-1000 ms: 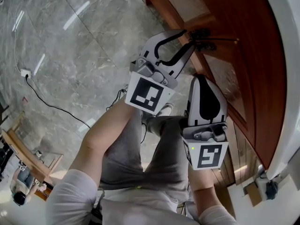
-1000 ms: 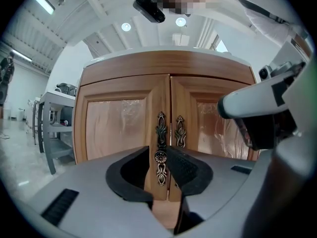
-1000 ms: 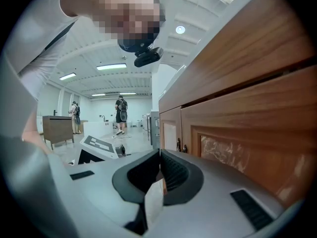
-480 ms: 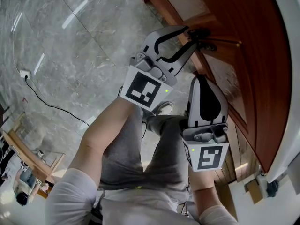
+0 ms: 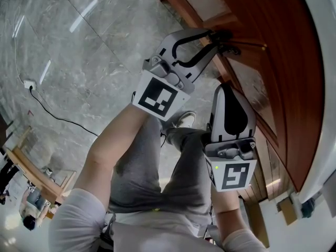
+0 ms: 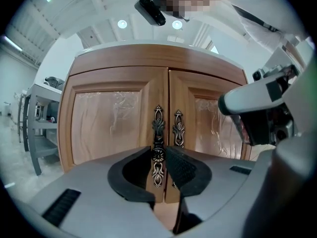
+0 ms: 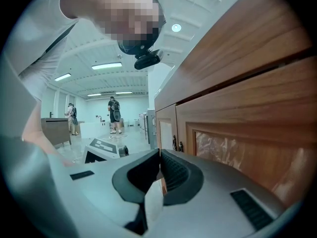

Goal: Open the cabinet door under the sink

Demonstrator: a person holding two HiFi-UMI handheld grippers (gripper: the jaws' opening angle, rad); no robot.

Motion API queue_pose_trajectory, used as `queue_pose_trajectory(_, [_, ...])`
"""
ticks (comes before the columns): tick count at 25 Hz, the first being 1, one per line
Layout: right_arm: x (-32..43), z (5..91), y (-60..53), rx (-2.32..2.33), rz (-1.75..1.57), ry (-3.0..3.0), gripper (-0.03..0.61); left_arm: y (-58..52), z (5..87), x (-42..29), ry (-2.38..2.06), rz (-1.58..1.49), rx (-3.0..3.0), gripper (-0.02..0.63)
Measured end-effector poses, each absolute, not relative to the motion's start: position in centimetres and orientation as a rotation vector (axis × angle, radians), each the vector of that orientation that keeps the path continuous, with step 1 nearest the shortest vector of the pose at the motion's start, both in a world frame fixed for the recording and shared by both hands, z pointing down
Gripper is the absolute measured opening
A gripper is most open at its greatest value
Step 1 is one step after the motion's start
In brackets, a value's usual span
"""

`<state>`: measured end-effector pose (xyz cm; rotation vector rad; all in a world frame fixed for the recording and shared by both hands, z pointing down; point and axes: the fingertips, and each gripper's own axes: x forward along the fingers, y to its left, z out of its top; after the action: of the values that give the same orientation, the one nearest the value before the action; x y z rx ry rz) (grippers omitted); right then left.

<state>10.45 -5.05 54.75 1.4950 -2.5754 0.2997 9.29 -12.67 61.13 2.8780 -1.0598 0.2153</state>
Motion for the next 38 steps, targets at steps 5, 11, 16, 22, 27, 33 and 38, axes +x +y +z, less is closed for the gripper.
queue_pose_trajectory(5, [9.6, 54.6, -5.0, 1.483, 0.312, -2.573, 0.034, -12.7, 60.8, 9.2, -1.055, 0.212, 2.883, 0.089])
queue_pose_trajectory(11, [9.9, 54.5, -5.0, 1.481, 0.311, -2.555, 0.034, -12.5, 60.8, 8.7, -1.075, 0.181, 2.852, 0.094])
queue_pose_trajectory(16, [9.5, 54.4, -4.9, 1.494, 0.312, -2.538, 0.034, -12.0, 60.6, 7.6, -1.067, 0.222, 2.852, 0.092])
queue_pose_trajectory(22, [8.6, 54.7, -6.3, 1.494, 0.319, -2.574, 0.034, -11.7, 60.8, 7.4, -1.074, 0.243, 2.848, 0.094])
queue_pose_trajectory(27, [8.2, 54.3, -8.0, 1.523, 0.268, -2.579, 0.034, -11.1, 60.9, 6.1, -1.062, 0.254, 2.836, 0.094])
queue_pose_trajectory(33, [8.6, 55.2, -8.3, 1.548, 0.250, -2.536, 0.034, -10.5, 61.0, 5.8, -1.055, 0.275, 2.840, 0.091])
queue_pose_trajectory(38, [8.6, 56.0, -9.1, 1.566, 0.207, -2.492, 0.034, -10.4, 60.9, 5.5, -1.047, 0.260, 2.850, 0.091])
